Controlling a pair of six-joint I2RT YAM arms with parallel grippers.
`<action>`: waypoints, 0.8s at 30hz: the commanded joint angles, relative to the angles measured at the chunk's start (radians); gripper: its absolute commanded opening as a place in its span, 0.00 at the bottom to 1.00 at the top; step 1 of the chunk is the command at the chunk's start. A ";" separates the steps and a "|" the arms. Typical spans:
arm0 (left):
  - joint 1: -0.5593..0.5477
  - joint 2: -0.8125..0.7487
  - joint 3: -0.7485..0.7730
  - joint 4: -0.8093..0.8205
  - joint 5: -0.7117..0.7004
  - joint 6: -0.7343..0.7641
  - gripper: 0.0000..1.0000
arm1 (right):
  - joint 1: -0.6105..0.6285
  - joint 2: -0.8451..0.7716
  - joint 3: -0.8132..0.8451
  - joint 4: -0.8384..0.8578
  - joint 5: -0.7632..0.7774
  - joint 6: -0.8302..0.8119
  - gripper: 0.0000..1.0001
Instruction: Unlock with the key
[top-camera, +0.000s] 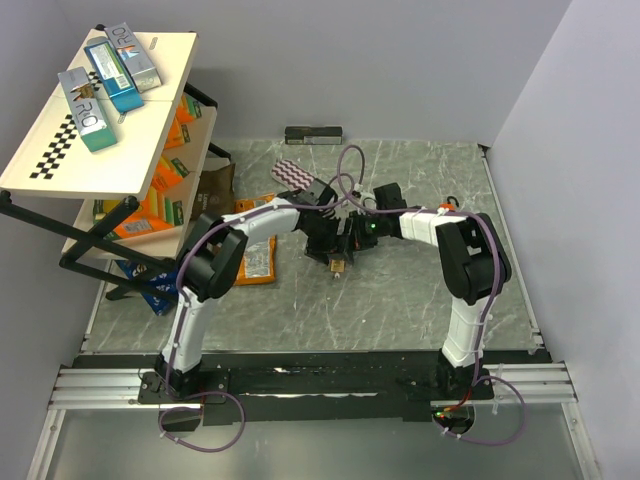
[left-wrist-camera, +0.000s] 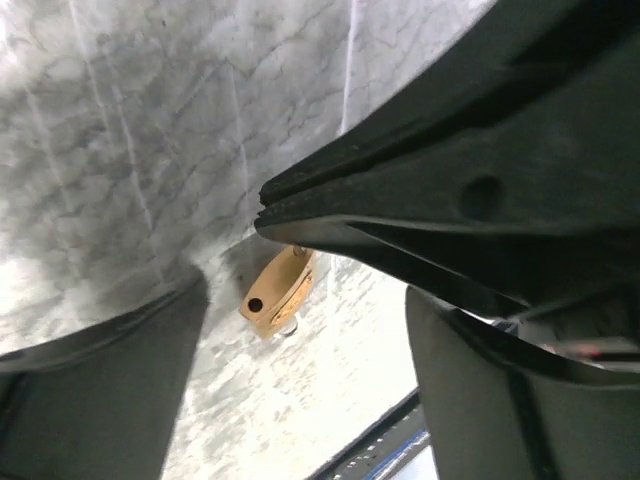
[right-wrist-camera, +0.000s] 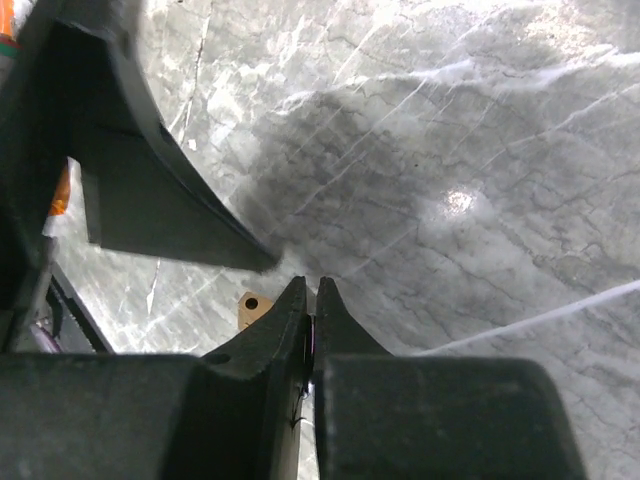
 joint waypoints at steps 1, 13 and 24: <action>-0.007 -0.070 -0.068 0.058 -0.112 0.088 0.92 | 0.025 0.010 0.040 -0.048 0.018 -0.061 0.18; 0.025 -0.407 -0.275 0.081 -0.198 0.147 0.96 | 0.013 -0.112 0.066 -0.125 0.158 -0.110 0.61; 0.178 -0.619 -0.352 0.136 -0.137 0.071 0.96 | 0.144 -0.269 0.025 -0.268 0.488 0.130 0.66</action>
